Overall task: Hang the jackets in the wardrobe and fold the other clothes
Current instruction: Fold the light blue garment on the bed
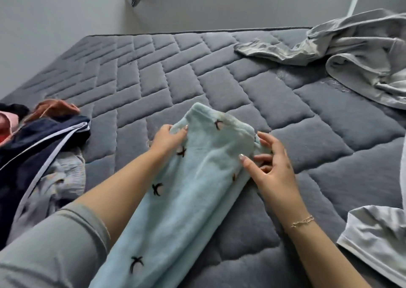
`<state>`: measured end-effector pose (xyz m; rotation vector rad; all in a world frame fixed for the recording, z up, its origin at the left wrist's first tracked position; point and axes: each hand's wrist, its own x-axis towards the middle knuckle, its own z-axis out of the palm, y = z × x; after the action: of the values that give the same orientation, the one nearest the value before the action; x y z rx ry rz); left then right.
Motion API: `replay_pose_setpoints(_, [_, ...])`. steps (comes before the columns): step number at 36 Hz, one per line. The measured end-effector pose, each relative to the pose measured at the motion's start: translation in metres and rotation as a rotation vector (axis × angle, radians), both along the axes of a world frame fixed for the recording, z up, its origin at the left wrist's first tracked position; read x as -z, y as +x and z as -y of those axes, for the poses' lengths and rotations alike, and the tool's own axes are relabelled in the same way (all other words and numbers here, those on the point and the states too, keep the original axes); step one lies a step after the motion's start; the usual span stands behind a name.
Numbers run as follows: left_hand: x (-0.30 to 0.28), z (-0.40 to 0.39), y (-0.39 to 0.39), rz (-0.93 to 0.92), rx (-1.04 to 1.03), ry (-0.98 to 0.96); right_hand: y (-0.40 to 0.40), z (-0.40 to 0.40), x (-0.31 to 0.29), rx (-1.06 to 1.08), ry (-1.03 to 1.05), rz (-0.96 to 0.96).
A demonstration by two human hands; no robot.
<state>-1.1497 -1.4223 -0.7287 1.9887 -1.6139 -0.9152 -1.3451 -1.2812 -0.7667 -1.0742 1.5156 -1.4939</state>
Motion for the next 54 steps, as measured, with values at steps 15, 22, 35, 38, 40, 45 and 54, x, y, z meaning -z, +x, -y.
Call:
replay_pose_setpoints(15, [-0.044, -0.023, 0.007, -0.480, 0.201, 0.055, 0.013, -0.004, -0.005, -0.119, 0.003, 0.386])
replay_pose_setpoints(22, [-0.019, 0.001, 0.005, -0.309, 0.096, -0.106, 0.005, 0.001, -0.006, 0.065, -0.013, 0.446])
replay_pose_setpoints(35, [0.006, 0.002, -0.010, -0.322, 0.046, -0.224, -0.016, 0.005, -0.001, 0.105, -0.063, -0.040])
replay_pose_setpoints(38, [0.007, 0.004, -0.013, -0.111, 0.080, -0.202, -0.022, 0.004, -0.007, 0.220, -0.163, -0.146])
replay_pose_setpoints(40, [0.007, 0.001, -0.017, 0.270, 0.228, -0.299, -0.023, 0.004, -0.008, 0.193, -0.173, -0.209])
replay_pose_setpoints(45, [-0.014, -0.008, -0.057, 0.339, 0.754, -0.467, -0.025, 0.006, -0.001, 0.109, -0.016, -0.226])
replay_pose_setpoints(54, [-0.021, -0.009, -0.118, -0.071, 0.913, -0.139, -0.040, 0.009, 0.001, 0.021, 0.048, 0.027])
